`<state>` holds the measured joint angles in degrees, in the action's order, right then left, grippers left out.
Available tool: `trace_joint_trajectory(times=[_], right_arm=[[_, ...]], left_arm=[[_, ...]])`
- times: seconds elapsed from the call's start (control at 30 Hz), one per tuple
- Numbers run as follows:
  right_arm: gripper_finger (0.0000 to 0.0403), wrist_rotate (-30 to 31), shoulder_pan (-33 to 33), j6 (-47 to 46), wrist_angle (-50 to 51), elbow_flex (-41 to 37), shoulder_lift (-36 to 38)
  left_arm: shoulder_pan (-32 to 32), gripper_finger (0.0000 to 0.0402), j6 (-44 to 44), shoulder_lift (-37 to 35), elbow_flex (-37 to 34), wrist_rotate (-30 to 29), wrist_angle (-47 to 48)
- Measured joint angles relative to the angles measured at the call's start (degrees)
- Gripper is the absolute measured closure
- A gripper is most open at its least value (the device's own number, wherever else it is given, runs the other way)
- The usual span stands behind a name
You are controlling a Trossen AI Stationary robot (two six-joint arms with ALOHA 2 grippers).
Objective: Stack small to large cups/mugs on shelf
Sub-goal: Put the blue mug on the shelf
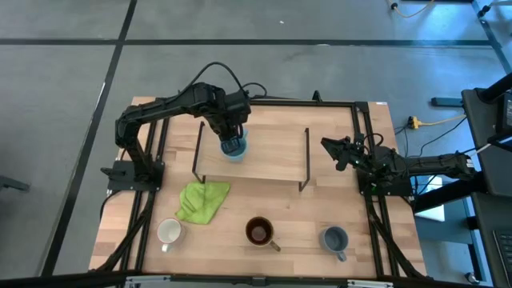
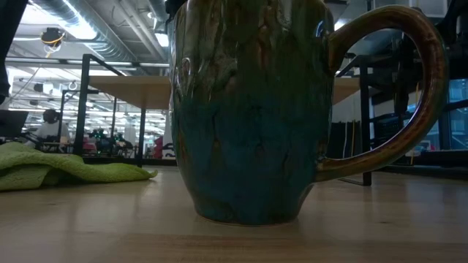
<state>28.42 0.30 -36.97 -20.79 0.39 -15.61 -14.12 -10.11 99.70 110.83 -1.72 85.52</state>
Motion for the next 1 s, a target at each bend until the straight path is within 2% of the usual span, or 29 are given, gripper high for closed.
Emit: trace_joint_trajectory(times=[1.0], right_arm=[[0.0265, 0.00, 0.00, 0.00, 0.01, -0.01, -0.01]], left_arm=[[-2.15, 0.0366, 1.18, 1.95, -0.11, 0.18, -1.44]])
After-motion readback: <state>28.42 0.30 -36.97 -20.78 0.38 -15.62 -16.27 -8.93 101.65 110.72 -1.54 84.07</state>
